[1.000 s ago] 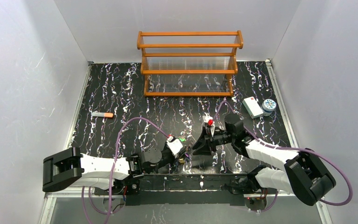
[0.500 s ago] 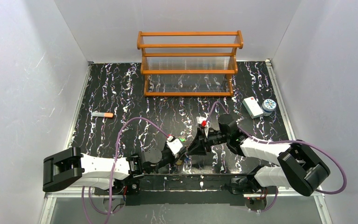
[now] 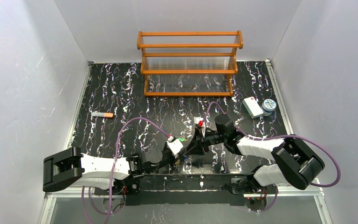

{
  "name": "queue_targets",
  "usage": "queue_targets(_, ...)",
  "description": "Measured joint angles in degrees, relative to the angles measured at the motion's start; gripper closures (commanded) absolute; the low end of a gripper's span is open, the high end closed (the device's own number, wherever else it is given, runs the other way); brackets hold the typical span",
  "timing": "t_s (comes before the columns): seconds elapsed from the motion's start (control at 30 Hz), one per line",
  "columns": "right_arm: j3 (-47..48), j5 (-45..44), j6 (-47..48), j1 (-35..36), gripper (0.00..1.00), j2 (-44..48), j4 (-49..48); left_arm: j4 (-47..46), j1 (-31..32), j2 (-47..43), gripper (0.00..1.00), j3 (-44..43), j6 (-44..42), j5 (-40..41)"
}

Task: Put the keys on the keyring
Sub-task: Pick up the keyring from the center of the board.

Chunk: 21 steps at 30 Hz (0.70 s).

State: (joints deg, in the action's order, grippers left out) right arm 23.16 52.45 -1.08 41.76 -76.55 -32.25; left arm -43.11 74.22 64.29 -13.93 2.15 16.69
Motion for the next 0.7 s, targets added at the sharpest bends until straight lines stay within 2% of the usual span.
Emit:
queue_targets(0.33, 0.0, -3.6, 1.6, 0.3, 0.55, -0.3, -0.3, -0.5, 0.0, -0.1, 1.0, 0.0, 0.0, -0.5)
queue_targets(0.47, 0.0, -4.5, 2.9, 0.3, 0.65, 0.8, 0.2, -0.6, 0.0, -0.1, 1.0, 0.0, 0.0, -0.4)
queue_targets(0.7, -0.2, -3.0, 3.3, 0.4, 0.66, 1.0, -0.6, -1.0, 0.0, -0.2, 1.0, 0.0, 0.0, -0.4)
